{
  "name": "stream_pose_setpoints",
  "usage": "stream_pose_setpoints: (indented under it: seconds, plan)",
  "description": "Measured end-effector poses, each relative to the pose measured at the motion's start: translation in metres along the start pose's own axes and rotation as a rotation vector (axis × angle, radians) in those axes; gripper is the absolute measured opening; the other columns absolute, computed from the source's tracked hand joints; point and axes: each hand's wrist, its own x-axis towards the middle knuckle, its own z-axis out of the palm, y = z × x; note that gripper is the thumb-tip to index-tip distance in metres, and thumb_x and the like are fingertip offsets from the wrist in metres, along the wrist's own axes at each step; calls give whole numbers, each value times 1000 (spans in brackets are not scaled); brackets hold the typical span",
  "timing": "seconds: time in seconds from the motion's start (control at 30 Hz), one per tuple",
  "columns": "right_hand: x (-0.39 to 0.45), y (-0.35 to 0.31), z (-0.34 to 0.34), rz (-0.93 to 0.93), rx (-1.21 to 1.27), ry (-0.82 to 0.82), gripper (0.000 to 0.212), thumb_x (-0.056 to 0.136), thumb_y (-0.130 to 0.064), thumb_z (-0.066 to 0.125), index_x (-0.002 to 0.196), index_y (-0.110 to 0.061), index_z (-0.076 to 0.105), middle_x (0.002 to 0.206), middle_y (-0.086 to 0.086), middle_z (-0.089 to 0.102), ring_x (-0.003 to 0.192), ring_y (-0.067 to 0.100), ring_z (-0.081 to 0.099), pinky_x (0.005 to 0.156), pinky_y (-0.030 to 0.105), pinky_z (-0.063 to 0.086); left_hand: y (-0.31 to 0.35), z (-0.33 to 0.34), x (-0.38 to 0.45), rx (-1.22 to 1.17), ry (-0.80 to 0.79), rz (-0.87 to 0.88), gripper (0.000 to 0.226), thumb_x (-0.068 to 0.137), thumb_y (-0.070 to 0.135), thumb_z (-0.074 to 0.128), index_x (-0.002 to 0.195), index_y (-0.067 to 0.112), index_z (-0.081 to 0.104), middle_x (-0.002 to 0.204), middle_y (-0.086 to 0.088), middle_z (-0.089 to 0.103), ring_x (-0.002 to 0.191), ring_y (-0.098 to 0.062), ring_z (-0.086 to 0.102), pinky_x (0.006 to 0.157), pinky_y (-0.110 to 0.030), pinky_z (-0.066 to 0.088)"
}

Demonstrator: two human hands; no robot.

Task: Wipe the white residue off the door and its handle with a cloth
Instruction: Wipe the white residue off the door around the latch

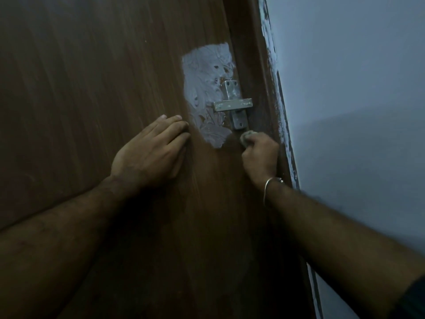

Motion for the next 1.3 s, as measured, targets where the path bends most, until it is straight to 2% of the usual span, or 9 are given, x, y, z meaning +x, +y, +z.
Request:
stream_pose_setpoints:
  seconds: [0.17, 0.3, 0.57, 0.67, 0.8, 0.93, 1.07, 1.2, 1.3]
  plan:
    - [-45, -20, 13, -300, -36, -82, 29, 84, 9, 54, 102, -5, 72, 105, 8, 69, 97, 19, 59, 89, 22, 44, -1, 0, -1, 6, 7, -5, 39, 101, 28, 42, 131, 7, 56, 141, -16, 52, 138, -29, 40, 117, -47, 29]
    - [-15, -20, 10, -76, 6, 15, 29, 85, 9, 52, 103, -2, 72, 107, 11, 70, 100, 23, 63, 93, 27, 49, 1, -3, 0, 9, -4, 8, 42, 101, 31, 37, 129, 7, 58, 140, -16, 53, 138, -29, 42, 119, -48, 25]
    - [-9, -32, 8, -153, -48, -24, 30, 85, 8, 52, 101, -5, 73, 108, 9, 71, 100, 22, 63, 95, 32, 50, 0, -3, -1, 21, -31, 5, 44, 101, 34, 34, 131, 9, 57, 142, -14, 52, 139, -27, 40, 120, -46, 23]
    - [-35, -35, 7, -437, -73, -146, 27, 82, 10, 56, 99, -4, 73, 106, 10, 72, 97, 24, 64, 92, 28, 49, 0, -4, 0, 22, -43, -5, 45, 102, 34, 32, 129, 9, 58, 141, -15, 52, 138, -27, 41, 120, -47, 23]
    - [-4, -35, 5, -148, -10, -18, 31, 84, 10, 54, 104, -3, 73, 109, 12, 72, 103, 25, 65, 98, 27, 48, 3, -9, 0, 8, -57, -5, 46, 101, 34, 32, 130, 9, 58, 141, -14, 53, 138, -27, 42, 120, -47, 24]
    - [-37, -37, 13, -444, -50, -130, 32, 84, 8, 56, 108, -5, 72, 112, 9, 71, 104, 22, 62, 98, 25, 44, 3, -12, 1, 3, -37, -13, 45, 100, 31, 34, 128, 6, 61, 138, -16, 55, 136, -29, 44, 119, -48, 26]
    - [-6, -40, 9, -116, -16, -10, 33, 87, 6, 51, 110, -7, 71, 114, 9, 70, 107, 22, 62, 101, 25, 45, 5, -12, 1, 3, -44, -10, 45, 100, 31, 35, 127, 7, 61, 138, -16, 56, 136, -29, 45, 119, -49, 27]
    - [-41, -47, 13, -456, -37, -129, 31, 84, 9, 57, 108, -3, 72, 112, 12, 71, 106, 25, 62, 98, 31, 47, 5, -13, 1, -2, -38, -10, 44, 99, 31, 36, 126, 6, 62, 137, -17, 57, 135, -30, 46, 117, -50, 29]
    - [-9, -46, 10, -205, -38, -56, 32, 88, 5, 51, 111, -4, 71, 114, 12, 69, 108, 26, 60, 99, 32, 46, 6, -15, 1, 11, -51, -12, 46, 99, 31, 35, 127, 6, 62, 138, -16, 57, 136, -30, 46, 118, -49, 28]
